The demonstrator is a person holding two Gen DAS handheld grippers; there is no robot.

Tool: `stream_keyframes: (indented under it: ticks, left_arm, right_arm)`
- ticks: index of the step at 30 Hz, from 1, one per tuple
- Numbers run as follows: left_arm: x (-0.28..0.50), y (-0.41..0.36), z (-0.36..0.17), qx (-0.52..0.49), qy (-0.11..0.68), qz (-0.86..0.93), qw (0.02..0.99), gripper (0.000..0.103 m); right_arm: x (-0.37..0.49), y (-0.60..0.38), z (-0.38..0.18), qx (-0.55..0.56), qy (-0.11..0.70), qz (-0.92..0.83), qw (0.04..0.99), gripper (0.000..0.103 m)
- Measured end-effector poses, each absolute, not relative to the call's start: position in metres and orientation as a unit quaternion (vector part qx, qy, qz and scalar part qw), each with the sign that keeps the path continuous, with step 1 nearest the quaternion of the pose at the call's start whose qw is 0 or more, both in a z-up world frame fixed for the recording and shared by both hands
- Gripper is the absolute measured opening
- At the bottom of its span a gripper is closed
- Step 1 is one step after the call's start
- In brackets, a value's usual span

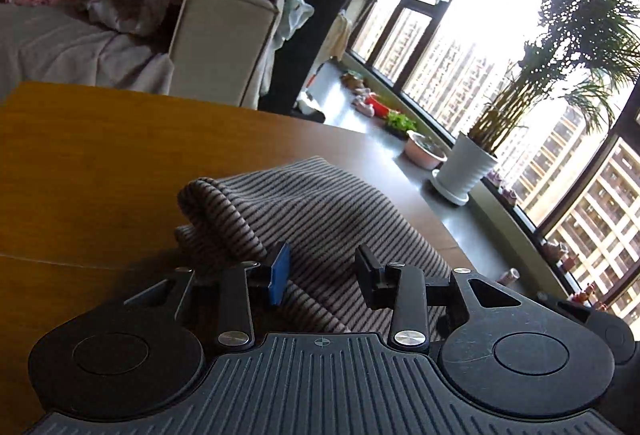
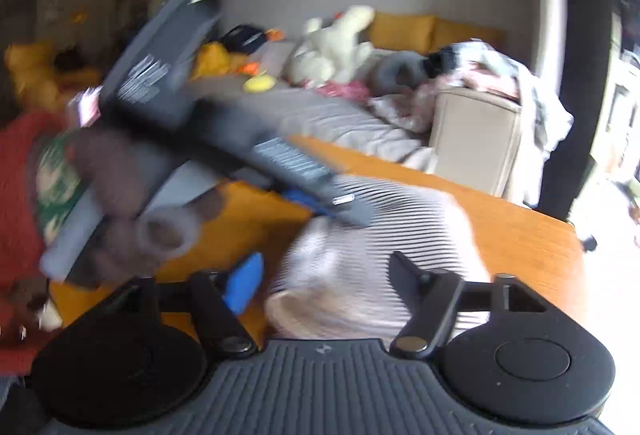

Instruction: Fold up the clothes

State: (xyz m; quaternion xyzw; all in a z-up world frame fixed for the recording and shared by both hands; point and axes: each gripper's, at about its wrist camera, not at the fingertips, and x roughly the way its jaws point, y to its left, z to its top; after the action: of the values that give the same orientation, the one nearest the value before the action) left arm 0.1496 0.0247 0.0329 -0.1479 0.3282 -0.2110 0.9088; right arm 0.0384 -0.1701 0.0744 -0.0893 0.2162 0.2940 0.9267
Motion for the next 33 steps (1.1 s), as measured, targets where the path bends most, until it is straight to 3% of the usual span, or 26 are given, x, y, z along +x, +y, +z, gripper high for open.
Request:
stream_keyframes:
  ticks: [4,8,9,10,15,22,27,30,33]
  left_arm:
    - [0.148,0.027,0.032,-0.140,0.330,-0.214,0.909,0.040]
    - [0.149,0.027,0.029,-0.138,0.330,-0.216,0.909,0.039]
    - [0.149,0.028,0.028,-0.139,0.330,-0.218,0.908,0.039]
    - [0.149,0.029,0.028,-0.138,0.331,-0.219,0.907,0.039]
    - [0.151,0.036,0.024,-0.139,0.333,-0.216,0.907,0.041]
    - [0.155,0.042,0.021,-0.157,0.332,-0.227,0.902,0.038]
    - [0.154,0.041,0.022,-0.148,0.330,-0.227,0.904,0.038]
    - [0.154,0.040,0.021,-0.147,0.329,-0.227,0.905,0.038]
    - [0.153,0.040,0.021,-0.144,0.327,-0.229,0.905,0.038]
  right_arm:
    - [0.077,-0.215,0.069,-0.009,0.242,0.231,0.942,0.083]
    - [0.117,-0.250,0.021,0.138,0.321,0.221,0.910,0.084]
    - [0.120,-0.256,0.012,0.180,0.329,0.233,0.897,0.080]
    - [0.120,-0.260,0.007,0.205,0.332,0.244,0.888,0.069]
    - [0.091,-0.257,0.024,0.184,0.311,0.288,0.887,0.054]
    - [0.077,-0.245,0.020,0.116,0.333,0.258,0.899,0.057]
    - [0.084,-0.231,0.072,0.065,0.268,0.265,0.924,0.059]
    - [0.104,-0.213,0.093,0.037,0.246,0.272,0.930,0.038]
    - [0.140,-0.192,0.085,0.034,0.268,0.269,0.924,0.038]
